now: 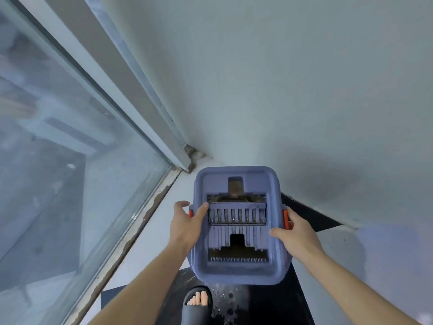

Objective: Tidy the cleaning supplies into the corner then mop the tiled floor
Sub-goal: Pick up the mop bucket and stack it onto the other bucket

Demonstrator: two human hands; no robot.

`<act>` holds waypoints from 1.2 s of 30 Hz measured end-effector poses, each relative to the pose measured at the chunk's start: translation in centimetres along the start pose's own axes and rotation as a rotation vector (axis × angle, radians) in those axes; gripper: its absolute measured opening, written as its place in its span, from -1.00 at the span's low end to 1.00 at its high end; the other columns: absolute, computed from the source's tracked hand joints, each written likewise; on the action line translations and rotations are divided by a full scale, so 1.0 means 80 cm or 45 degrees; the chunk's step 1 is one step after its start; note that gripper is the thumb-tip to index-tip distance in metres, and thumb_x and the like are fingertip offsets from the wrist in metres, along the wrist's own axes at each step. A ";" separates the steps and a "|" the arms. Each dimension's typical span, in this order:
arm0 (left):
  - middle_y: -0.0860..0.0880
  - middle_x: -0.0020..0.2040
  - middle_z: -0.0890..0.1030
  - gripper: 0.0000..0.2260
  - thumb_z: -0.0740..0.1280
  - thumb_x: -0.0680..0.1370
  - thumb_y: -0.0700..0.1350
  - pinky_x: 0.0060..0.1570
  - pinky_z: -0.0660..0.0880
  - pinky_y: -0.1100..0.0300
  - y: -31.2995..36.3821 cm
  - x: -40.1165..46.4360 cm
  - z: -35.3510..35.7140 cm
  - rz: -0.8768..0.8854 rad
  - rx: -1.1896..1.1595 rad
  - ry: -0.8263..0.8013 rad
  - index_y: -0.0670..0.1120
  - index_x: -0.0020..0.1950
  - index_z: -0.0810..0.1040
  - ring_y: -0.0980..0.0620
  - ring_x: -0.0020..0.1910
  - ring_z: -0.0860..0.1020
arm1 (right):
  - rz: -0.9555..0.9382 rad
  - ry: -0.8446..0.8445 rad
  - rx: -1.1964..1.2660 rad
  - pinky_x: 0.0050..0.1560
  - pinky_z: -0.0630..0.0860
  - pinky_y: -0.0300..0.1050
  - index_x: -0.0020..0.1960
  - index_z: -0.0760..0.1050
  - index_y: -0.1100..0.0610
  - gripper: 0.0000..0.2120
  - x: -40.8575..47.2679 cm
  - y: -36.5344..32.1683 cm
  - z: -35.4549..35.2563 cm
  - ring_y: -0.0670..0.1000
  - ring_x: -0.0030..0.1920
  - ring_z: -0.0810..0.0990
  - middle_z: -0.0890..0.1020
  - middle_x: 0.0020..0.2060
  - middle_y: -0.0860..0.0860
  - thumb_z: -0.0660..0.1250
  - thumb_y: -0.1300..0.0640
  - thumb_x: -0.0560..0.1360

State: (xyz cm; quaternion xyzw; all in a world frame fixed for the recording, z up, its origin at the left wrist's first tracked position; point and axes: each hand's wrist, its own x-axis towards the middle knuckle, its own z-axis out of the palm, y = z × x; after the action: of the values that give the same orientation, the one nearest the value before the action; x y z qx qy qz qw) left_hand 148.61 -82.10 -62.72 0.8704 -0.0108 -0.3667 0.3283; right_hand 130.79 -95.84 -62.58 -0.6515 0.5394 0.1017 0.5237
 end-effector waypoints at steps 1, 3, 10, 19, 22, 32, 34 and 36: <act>-0.14 0.22 0.52 -0.53 0.28 0.55 0.15 -0.29 0.46 0.20 0.005 0.015 -0.009 0.014 0.029 -0.013 -0.06 0.34 0.30 -0.04 -0.05 0.53 | 0.007 0.014 0.018 0.03 0.58 0.00 0.35 0.34 -0.01 -0.53 0.006 -0.008 0.011 0.03 -0.01 0.60 0.59 0.00 0.01 0.35 0.16 0.48; -0.12 0.15 0.55 -0.60 0.29 0.54 0.14 -0.31 0.48 0.21 0.014 0.048 -0.026 0.075 0.054 -0.041 -0.04 0.29 0.37 -0.04 -0.06 0.55 | 0.018 0.052 0.066 0.03 0.59 0.04 0.32 0.37 -0.01 -0.57 0.021 -0.023 0.035 0.03 -0.03 0.61 0.60 -0.03 0.00 0.36 0.16 0.48; -0.12 0.19 0.60 -0.54 0.36 0.50 0.15 0.10 0.56 -0.07 0.039 0.166 -0.063 0.221 0.099 -0.124 -0.02 0.33 0.49 -0.13 0.10 0.59 | 0.088 0.150 0.283 0.08 0.57 0.06 0.18 0.44 0.03 -0.68 0.078 -0.064 0.099 0.04 -0.03 0.61 0.61 -0.09 -0.03 0.39 0.18 0.46; -0.12 0.23 0.57 -0.62 0.33 0.54 0.10 0.16 0.53 -0.08 0.059 0.238 -0.090 0.256 -0.026 -0.198 0.06 0.34 0.49 -0.14 0.15 0.56 | 0.097 0.287 0.325 0.00 0.57 -0.01 0.13 0.46 0.04 -0.73 0.120 -0.109 0.136 0.03 -0.07 0.61 0.59 -0.16 -0.07 0.40 0.14 0.46; -0.06 0.15 0.59 -0.67 0.32 0.55 0.07 0.10 0.55 0.01 0.068 0.252 -0.087 0.269 -0.060 -0.211 0.06 0.31 0.51 -0.07 0.06 0.58 | 0.113 0.338 0.328 -0.07 0.53 -0.07 0.16 0.47 0.06 -0.72 0.128 -0.115 0.134 0.03 -0.09 0.60 0.59 -0.13 -0.03 0.40 0.13 0.47; -0.05 0.34 0.48 -0.63 0.29 0.56 0.12 0.15 0.51 0.04 0.080 0.263 -0.086 0.301 0.018 -0.234 0.08 0.35 0.49 -0.09 0.20 0.52 | 0.063 0.321 0.276 -0.06 0.51 -0.15 0.27 0.38 0.09 -0.63 0.130 -0.122 0.130 0.02 -0.01 0.58 0.58 0.01 -0.02 0.35 0.04 0.51; -0.05 0.33 0.48 -0.62 0.27 0.57 0.12 0.10 0.50 0.09 0.080 0.260 -0.086 0.287 0.023 -0.234 0.08 0.37 0.47 -0.08 0.17 0.52 | 0.063 0.296 0.212 0.00 0.53 -0.11 0.32 0.32 0.09 -0.59 0.129 -0.123 0.130 0.05 0.03 0.59 0.59 0.09 0.01 0.32 0.01 0.53; -0.06 0.34 0.48 -0.62 0.24 0.59 0.11 0.15 0.49 0.06 0.082 0.258 -0.084 0.269 0.053 -0.218 0.07 0.39 0.44 -0.09 0.19 0.51 | 0.050 0.304 0.172 0.06 0.57 -0.03 0.34 0.29 0.09 -0.56 0.128 -0.122 0.128 0.08 0.07 0.60 0.58 0.11 0.02 0.31 -0.02 0.53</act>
State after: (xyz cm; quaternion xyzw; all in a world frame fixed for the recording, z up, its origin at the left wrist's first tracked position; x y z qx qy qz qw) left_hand 169.46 -88.80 -68.48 0.8366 -0.1381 -0.4027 0.3448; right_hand 147.22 -95.10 -68.58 -0.6114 0.6162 -0.0028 0.4965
